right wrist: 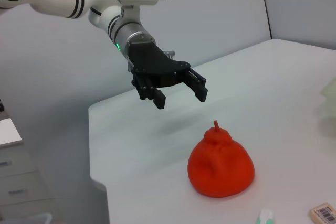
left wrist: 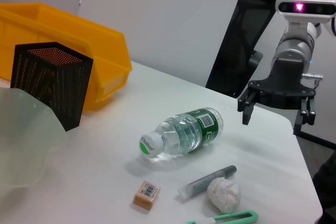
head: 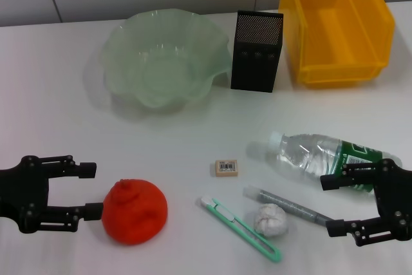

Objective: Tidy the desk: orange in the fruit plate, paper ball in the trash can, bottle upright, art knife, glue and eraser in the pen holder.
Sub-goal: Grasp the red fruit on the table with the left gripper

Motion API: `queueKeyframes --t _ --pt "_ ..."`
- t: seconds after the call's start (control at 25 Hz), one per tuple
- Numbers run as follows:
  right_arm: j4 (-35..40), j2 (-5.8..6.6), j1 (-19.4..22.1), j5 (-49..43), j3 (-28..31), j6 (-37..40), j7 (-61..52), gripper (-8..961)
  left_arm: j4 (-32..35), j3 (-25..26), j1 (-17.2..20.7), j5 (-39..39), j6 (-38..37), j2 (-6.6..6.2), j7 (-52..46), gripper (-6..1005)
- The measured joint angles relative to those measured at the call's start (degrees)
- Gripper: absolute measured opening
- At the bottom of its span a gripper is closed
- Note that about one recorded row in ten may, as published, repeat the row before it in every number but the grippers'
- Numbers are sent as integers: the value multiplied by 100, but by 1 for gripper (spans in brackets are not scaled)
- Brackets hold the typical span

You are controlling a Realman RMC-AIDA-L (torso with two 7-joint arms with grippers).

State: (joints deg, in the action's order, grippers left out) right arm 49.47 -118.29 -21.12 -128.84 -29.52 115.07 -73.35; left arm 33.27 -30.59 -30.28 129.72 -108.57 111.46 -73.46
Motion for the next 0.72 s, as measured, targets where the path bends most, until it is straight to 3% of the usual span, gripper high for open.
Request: queueKeyframes --t 0.36,0.52,0.56,0.64,0.68,0.72 --pt "-16 -7 -1 26 1 -10 -8 769 17 -103 22 0 -1 29 30 788" --pt "-21 -8 -3 34 15 -6 -53 768 309 -241 118 1 297 235 15 783" --pt "-21 -8 -4 35 16 -5 -60 768 309 -241 118 1 297 235 15 782" --pt "-20 -10 -5 35 17 -4 -86 768 578 -249 195 0 531 426 21 780" --pt "-13 -15 -5 35 15 -3 -107 768 578 -249 195 0 531 426 21 779" --pt "-8 -18 -6 35 10 -2 -122 768 731 -264 254 2 701 549 38 777"
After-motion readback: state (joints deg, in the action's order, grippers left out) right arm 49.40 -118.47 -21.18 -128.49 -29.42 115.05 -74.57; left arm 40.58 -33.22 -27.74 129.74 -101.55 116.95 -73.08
